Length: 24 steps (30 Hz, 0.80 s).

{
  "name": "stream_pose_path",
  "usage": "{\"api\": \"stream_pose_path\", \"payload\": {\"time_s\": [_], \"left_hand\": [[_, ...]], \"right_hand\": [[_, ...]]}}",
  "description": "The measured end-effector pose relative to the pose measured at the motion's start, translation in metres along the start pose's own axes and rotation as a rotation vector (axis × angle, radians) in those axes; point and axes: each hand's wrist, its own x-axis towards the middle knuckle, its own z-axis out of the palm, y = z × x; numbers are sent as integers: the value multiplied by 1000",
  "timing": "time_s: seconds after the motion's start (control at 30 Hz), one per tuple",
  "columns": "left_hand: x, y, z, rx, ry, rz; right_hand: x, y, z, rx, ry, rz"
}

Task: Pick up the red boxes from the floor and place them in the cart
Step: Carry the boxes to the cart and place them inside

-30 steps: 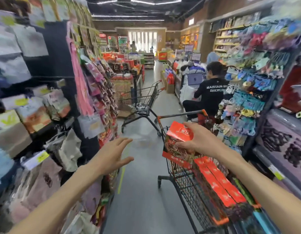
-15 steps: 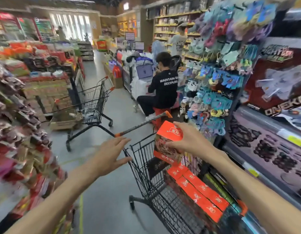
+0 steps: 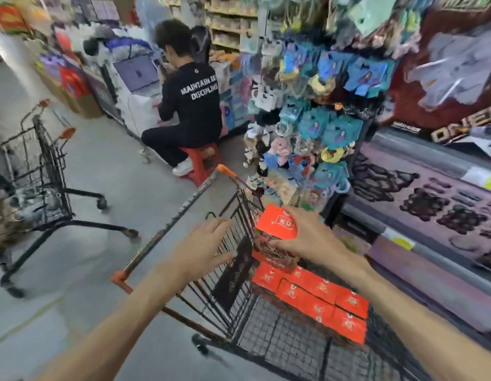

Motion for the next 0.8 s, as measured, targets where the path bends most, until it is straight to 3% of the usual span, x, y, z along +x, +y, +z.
{"api": "stream_pose_path", "payload": {"time_s": [0.3, 0.5, 0.8], "left_hand": [[71, -62, 125, -80, -179, 226], [86, -91, 214, -73, -240, 315], [69, -90, 266, -110, -248, 218]], "right_hand": [[41, 48, 126, 2, -68, 234], [61, 97, 243, -10, -163, 285], [62, 168, 398, -171, -178, 256]]}}
